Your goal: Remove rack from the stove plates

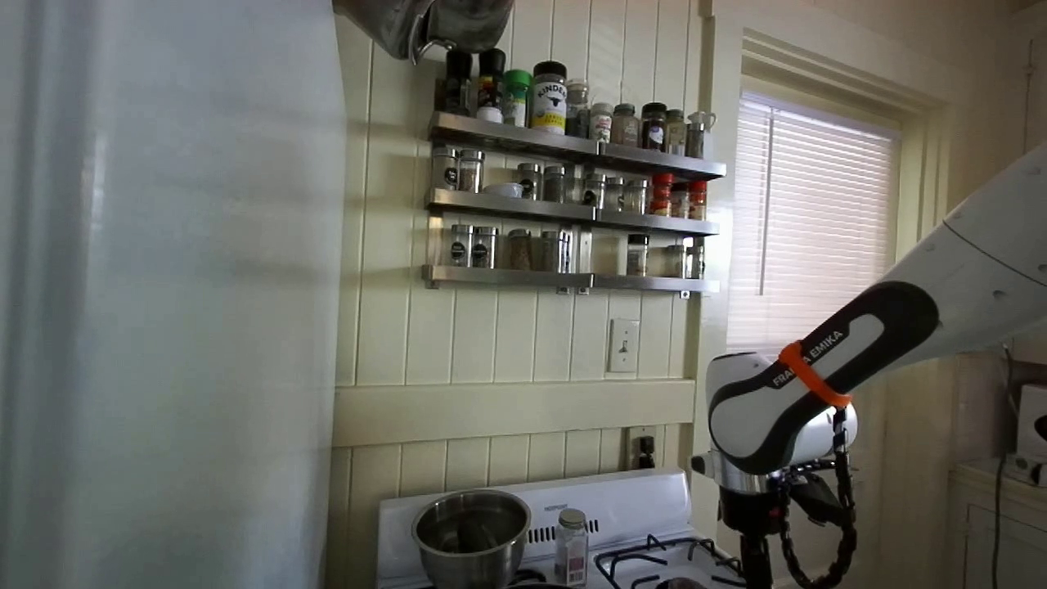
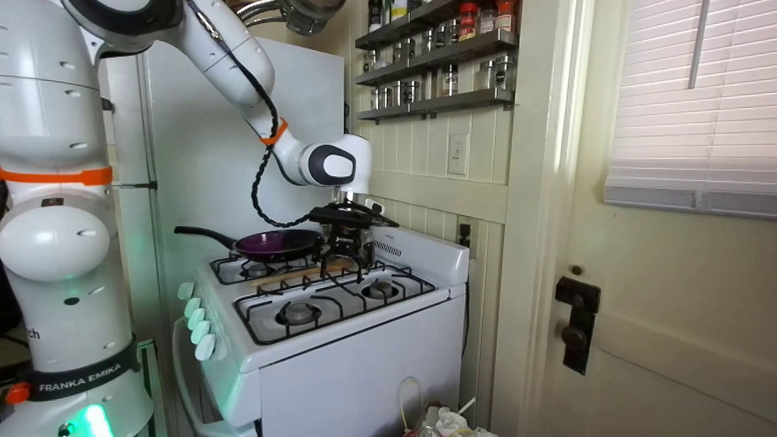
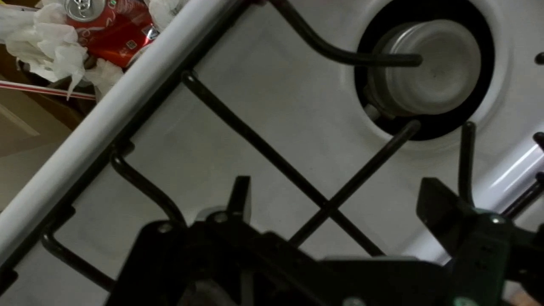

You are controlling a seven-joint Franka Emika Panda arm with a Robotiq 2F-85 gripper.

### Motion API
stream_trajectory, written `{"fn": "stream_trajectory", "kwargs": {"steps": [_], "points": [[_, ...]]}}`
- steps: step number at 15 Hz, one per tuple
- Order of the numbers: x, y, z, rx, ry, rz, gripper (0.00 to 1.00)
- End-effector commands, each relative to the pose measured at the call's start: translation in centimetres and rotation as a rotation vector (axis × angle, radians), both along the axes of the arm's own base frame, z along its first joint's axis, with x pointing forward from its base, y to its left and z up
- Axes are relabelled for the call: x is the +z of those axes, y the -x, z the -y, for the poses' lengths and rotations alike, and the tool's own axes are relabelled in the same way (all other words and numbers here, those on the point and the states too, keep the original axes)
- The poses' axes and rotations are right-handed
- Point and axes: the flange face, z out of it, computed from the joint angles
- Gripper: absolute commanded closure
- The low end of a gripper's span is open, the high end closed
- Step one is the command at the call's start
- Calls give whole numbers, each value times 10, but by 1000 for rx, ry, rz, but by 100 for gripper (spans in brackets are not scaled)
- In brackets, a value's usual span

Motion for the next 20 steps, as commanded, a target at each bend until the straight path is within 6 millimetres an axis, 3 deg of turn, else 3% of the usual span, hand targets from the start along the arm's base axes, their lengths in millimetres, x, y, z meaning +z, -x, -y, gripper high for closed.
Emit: {"fn": "stream_trajectory", "kwargs": {"steps": [1,11,16,18,20], "points": [[-15,2,-13,2,-17,6,0],[-46,-8,-19,-110,-87,54,0],[-42,3,-10,-157,-80,69,2],[-39,9,-4,-176,-72,72,29],[-36,11,1,-186,-79,73,43]]}}
